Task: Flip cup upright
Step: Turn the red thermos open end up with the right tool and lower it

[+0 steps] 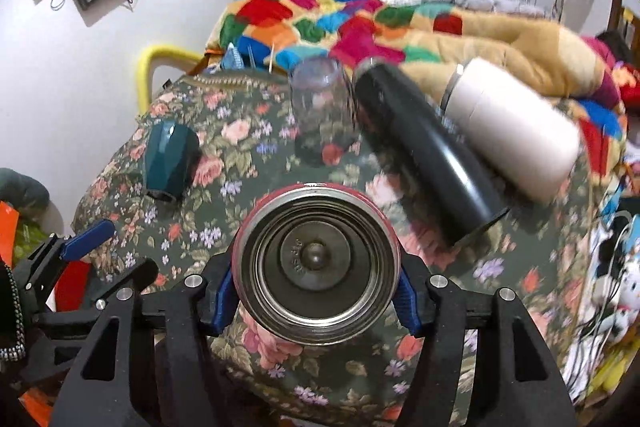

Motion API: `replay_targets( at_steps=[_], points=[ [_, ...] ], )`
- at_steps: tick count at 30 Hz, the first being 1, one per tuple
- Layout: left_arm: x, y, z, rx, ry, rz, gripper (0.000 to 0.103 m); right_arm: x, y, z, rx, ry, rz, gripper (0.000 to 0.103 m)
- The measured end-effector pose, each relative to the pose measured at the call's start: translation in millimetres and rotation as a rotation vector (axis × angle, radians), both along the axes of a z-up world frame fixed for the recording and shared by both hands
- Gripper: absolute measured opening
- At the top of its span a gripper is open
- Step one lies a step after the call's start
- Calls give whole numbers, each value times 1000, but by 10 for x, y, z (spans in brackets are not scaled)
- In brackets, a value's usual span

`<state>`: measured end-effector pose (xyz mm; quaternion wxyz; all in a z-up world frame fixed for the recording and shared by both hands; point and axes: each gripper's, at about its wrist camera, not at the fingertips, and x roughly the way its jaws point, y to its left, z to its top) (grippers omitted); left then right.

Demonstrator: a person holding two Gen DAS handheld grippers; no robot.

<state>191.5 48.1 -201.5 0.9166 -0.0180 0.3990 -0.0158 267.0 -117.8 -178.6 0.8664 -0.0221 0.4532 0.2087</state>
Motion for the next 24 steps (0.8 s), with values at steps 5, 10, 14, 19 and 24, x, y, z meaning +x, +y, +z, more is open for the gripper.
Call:
replay_targets(
  at_steps=[5,10,14,19,24],
  points=[
    [-3,-1,18,-3,-4,1,74,18,72,30,-42,-32,31,59],
    [-3,10,26,-6,3,2,74,29,166,-132,-89,8,61,59],
    [-5,32,22,-4,5,11,78,18,246,-245,-108,25,85,60],
    [-16,83,11,-13,6,26,80,51,337,-250,-132,10,92,60],
    [-21,130,8,-19,9,38,80,117,362,-275,-116,56,85,65]
  ],
)
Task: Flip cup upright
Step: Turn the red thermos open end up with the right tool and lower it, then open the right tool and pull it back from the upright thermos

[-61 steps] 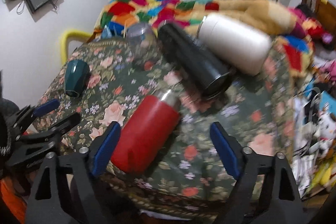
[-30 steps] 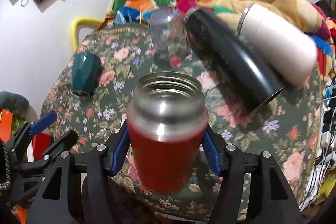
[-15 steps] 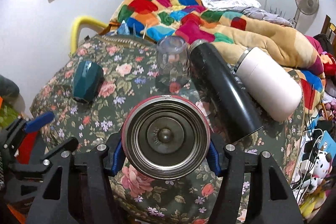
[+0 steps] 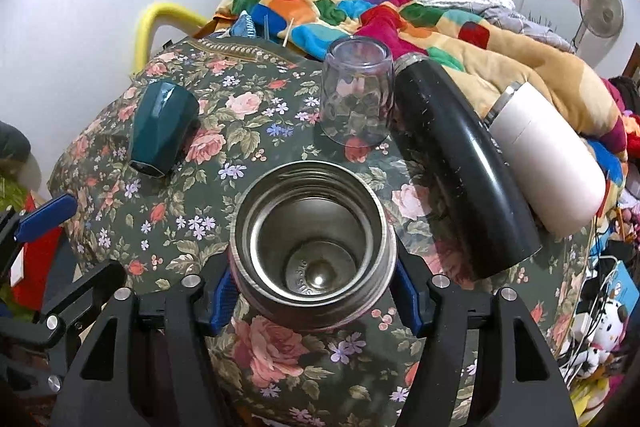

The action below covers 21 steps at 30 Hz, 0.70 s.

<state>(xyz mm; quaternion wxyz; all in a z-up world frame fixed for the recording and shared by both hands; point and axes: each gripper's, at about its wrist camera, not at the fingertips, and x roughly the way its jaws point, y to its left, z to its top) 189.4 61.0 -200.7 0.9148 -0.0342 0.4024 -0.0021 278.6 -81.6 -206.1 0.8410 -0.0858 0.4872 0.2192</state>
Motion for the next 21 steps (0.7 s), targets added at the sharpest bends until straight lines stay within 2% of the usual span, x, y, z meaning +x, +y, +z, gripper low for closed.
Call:
replay_targets(
  at_steps=[3,10,15,21],
  points=[
    [-11,11,12,-3,0,3,80,0,7,-15,5,31,-2,68],
    [-123,-38,195,-7,-36,-4,80,-209,-134,251,49,-16,1,68],
    [-281,-139,513,-18,-113,-20,80,-592,-416,777,128,-157,-14,68],
    [-649,-312,1121,-21,-286,-50,80,-1124,-824,1503,229,-392,-57,69]
  ],
)
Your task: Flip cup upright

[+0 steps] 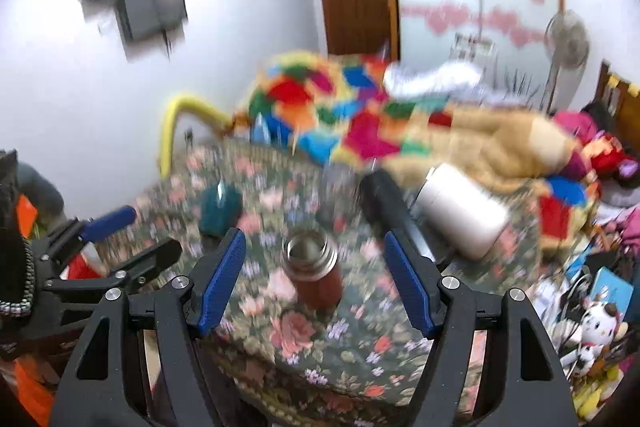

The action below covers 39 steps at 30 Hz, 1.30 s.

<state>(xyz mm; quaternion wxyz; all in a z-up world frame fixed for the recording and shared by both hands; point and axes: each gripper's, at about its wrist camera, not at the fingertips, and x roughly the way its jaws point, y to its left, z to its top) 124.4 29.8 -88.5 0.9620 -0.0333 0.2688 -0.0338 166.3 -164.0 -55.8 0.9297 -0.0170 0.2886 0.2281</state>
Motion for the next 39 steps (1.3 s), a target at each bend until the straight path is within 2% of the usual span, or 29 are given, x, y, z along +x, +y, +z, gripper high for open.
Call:
replay_targets(
  at_steps=[3,8,10,13,16,18,19,21,23,39],
  points=[
    [-263,-69,325,0,-109,-7,84,-339,-185,336,52,-129,-25,69],
    [-731,-155,747,-7,-267,4,84,-801,-290,638,104,-282,-54,69],
    [-905,-175,850,-12,-315,8,85,-956,-301,698,108,-330,-69,69],
    [-1145,-224,949,-3,-384,29,94,-1133,-300,737,103,-387,-93,71],
    [-1350,-287,994,25,-436,57,95,-1237,-286,740,109,-417,-104,78],
    [-1453,-320,1017,40,-460,80,102,-1272,-271,728,110,-426,-116,86],
    [-1496,-335,1017,41,-468,85,103,-1307,-300,728,111,-430,-120,88],
    [-1557,-357,1008,41,-473,90,103,-1338,-323,716,113,-434,-132,99],
    [-1573,-364,982,42,-463,94,103,-1361,-352,700,117,-433,-148,103],
    [-1593,-389,900,37,-421,100,103,-1417,-463,590,105,-388,-156,103]
  ],
)
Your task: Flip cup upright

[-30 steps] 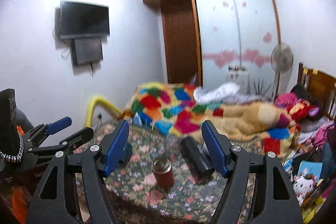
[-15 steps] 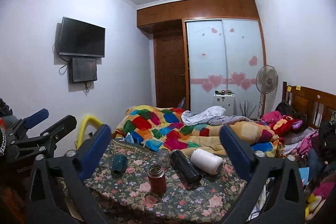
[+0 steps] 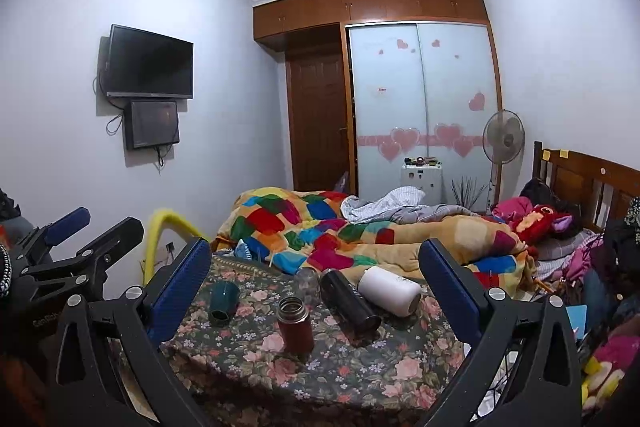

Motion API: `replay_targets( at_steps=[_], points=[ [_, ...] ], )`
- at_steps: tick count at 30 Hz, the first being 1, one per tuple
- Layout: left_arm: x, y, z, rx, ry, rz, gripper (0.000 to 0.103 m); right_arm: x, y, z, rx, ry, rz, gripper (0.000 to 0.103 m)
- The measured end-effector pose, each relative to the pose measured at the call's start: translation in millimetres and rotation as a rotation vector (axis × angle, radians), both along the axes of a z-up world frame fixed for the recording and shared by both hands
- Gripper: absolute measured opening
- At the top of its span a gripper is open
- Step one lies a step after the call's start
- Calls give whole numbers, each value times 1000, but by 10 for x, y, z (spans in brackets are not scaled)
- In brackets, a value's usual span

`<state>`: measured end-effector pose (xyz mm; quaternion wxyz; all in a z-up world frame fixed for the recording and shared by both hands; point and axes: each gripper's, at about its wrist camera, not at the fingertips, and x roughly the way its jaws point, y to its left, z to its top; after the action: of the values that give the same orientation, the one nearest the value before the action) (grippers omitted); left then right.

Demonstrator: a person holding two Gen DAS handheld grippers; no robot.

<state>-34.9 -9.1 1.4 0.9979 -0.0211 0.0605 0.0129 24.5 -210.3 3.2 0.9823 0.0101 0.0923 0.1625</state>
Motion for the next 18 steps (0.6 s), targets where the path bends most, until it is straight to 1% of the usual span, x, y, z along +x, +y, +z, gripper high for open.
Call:
replay_targets(
  at_steps=[18],
  points=[
    [65,35,-46,-11,23,-3,103,-58,33,-30,-9,3,2,103]
  ],
)
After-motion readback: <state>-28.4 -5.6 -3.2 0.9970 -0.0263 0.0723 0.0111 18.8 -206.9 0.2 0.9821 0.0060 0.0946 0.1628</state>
